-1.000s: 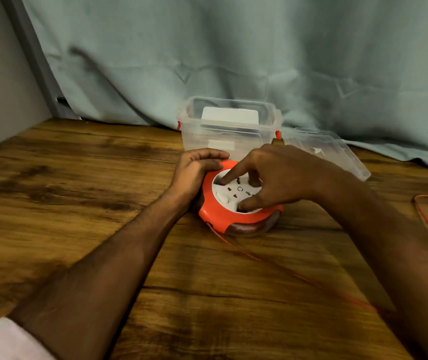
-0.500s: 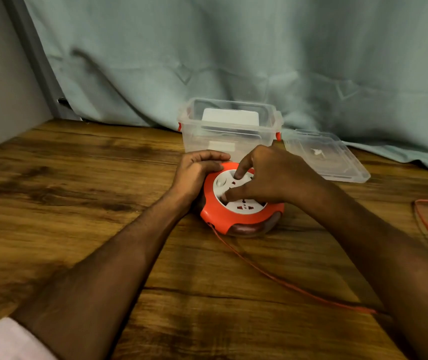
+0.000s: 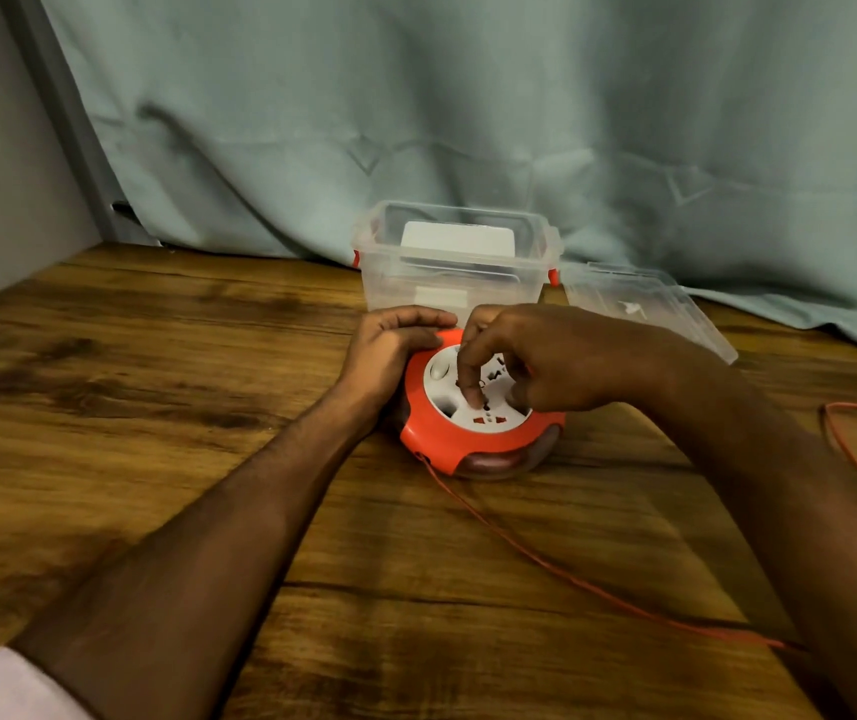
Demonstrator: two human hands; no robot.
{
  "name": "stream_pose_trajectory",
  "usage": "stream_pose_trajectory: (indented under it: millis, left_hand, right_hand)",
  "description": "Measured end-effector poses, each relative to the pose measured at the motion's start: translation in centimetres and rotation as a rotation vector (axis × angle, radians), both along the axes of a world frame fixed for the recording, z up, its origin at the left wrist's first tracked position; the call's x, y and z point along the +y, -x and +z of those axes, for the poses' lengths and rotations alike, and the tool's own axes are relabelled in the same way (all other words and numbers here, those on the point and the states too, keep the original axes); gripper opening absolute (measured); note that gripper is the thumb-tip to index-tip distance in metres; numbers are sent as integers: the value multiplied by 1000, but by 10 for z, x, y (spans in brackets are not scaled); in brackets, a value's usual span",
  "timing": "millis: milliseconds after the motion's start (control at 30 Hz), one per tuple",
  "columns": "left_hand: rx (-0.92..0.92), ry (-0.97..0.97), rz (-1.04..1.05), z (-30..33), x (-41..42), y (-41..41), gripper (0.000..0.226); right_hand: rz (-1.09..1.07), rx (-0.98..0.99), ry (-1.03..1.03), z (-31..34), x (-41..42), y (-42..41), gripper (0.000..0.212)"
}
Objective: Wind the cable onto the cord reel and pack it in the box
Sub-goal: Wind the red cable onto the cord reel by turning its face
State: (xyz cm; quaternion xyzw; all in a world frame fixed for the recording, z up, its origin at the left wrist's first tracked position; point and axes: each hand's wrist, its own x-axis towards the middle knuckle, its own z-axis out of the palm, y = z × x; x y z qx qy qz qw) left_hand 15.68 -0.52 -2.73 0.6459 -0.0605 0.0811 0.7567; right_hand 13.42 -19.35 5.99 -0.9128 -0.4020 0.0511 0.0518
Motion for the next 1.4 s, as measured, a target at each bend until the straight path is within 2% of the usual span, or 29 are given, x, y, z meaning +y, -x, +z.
stream_pose_trajectory:
  millis: [300, 567, 800, 1067, 1200, 1333, 1400]
  left_hand:
    - [1, 19, -1, 2, 1, 0, 30]
    - [14, 28, -11, 2, 0, 0, 30]
    - [5, -5, -29, 1, 0, 1, 30]
    - [-20, -37, -36, 2, -1, 4, 30]
    - [-17, -40, -30, 3, -1, 4, 31]
    - [-8, -11, -48, 2, 0, 4, 33]
    - [-14, 0, -55, 2, -1, 5, 32]
  right_hand:
    - [13, 20, 11, -2, 1, 0, 68]
    - [-26, -31, 43, -1, 1, 3, 66]
    - [-71, -228, 8, -6, 3, 3, 64]
    - [-230, -145, -90, -15, 10, -1, 77]
    - [-221, -105, -60, -15, 8, -3, 71]
    - [-135, 27, -181, -7, 0, -7, 46]
    - [-28, 23, -174, 0, -4, -8, 41]
